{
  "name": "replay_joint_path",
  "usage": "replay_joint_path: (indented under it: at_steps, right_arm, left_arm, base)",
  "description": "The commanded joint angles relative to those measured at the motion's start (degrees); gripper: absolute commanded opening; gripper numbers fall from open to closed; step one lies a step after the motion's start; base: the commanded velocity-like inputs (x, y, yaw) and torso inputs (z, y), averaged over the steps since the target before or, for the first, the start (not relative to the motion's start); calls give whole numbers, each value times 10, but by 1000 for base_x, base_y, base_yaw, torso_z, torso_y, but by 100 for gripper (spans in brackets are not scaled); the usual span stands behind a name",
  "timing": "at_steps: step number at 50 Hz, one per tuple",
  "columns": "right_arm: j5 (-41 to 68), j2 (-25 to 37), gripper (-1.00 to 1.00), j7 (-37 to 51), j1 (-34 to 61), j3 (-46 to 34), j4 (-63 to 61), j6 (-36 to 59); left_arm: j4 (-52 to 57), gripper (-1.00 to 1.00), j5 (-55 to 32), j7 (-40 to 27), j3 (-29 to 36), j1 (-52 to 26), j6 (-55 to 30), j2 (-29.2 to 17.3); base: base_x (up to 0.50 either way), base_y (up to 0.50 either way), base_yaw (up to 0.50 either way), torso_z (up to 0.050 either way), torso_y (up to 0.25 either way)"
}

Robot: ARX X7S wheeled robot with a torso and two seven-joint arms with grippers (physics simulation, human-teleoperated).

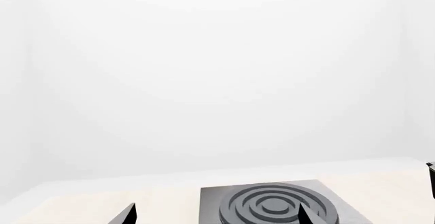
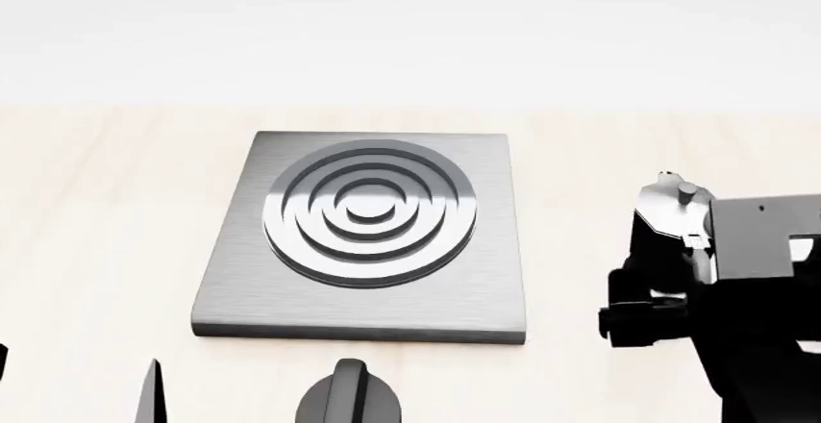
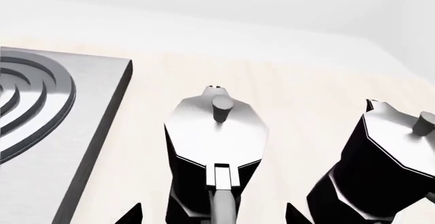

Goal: Put both moka pots on the stove.

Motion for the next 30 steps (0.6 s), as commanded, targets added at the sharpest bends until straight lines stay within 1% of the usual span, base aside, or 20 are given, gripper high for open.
replay_joint_path:
  at_steps: [1, 24, 30]
  right_arm:
    - [-9, -5, 100, -7, 9, -10, 45, -22]
    - [-19, -11, 100, -18, 15, -19, 115, -61]
    - [-18, -10, 100, -17, 16, -18, 113, -56]
  left_arm:
    - [-3, 100, -1, -3, 2, -1, 3, -2]
    - [-4, 100, 0, -9, 10, -5, -1, -6]
    - [-4, 100, 0, -10, 12, -5, -1, -7]
  base:
    - [0, 0, 0, 0, 0]
    - [0, 0, 0, 0, 0]
    - [0, 0, 0, 0, 0]
